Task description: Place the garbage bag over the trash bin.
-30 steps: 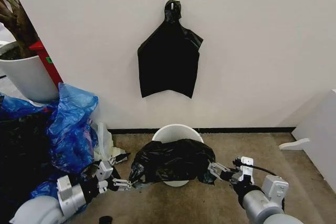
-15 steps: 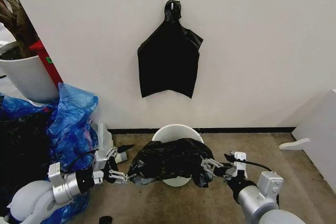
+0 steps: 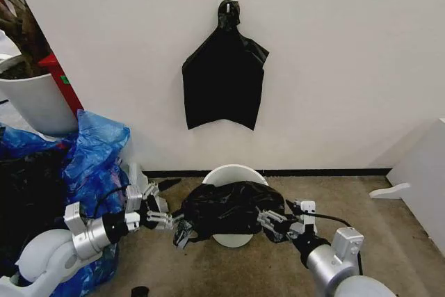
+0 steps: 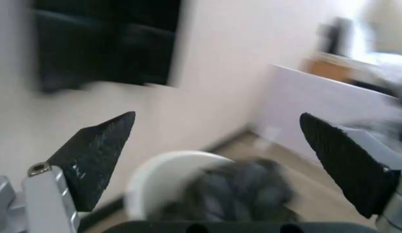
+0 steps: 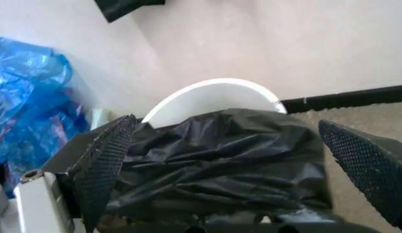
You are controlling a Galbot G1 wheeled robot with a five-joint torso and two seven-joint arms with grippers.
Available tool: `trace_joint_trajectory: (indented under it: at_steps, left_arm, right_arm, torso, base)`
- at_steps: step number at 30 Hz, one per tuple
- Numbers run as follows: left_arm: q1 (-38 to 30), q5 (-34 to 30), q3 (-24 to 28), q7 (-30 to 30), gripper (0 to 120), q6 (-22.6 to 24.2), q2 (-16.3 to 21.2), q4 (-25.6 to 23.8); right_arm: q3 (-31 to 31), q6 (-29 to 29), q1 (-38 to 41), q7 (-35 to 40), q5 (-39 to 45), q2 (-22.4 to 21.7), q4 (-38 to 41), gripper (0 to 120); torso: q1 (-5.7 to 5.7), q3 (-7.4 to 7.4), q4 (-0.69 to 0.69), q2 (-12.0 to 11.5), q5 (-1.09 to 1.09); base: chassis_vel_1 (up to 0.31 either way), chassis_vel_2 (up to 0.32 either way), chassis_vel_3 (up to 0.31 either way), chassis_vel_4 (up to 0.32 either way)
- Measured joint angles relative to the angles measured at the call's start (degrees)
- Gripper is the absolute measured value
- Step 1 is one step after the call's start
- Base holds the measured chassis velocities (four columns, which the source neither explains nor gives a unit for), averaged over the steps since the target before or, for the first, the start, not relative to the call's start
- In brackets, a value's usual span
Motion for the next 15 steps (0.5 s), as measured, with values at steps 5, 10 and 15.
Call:
trace_joint_trajectory:
  at_steps: [5,10,15]
  left_arm:
    - [-1.5,0.4,2.7,-22.5,100,0.0,-2.5,-3.9]
    - [-1.4,1.2,4.4,-34.7,100,2.9,-4.1,-9.0]
    - [-3.7,2.8,6.8,-37.0,100,5.1,-3.3,-10.3]
  right_arm:
    - [2.6,0.6,0.9,-2.9,-1.4,-1.0,0.3,100]
    - [6.1,1.6,3.4,-10.2,-3.4,-2.4,-1.7,100]
    - [12.3,1.7,4.0,-18.7,-4.8,-3.2,-5.0,100]
  torso:
    - [0.0,0.0,0.0,0.0,-0.01]
    - [0.0,0.0,0.03,0.0,0.0]
    - [0.0,0.0,-0.1,0.0,-0.01]
  base:
    - [0.0,0.0,0.0,0.0]
    - [0.0,0.0,0.0,0.0]
    - [0.0,0.0,0.0,0.0]
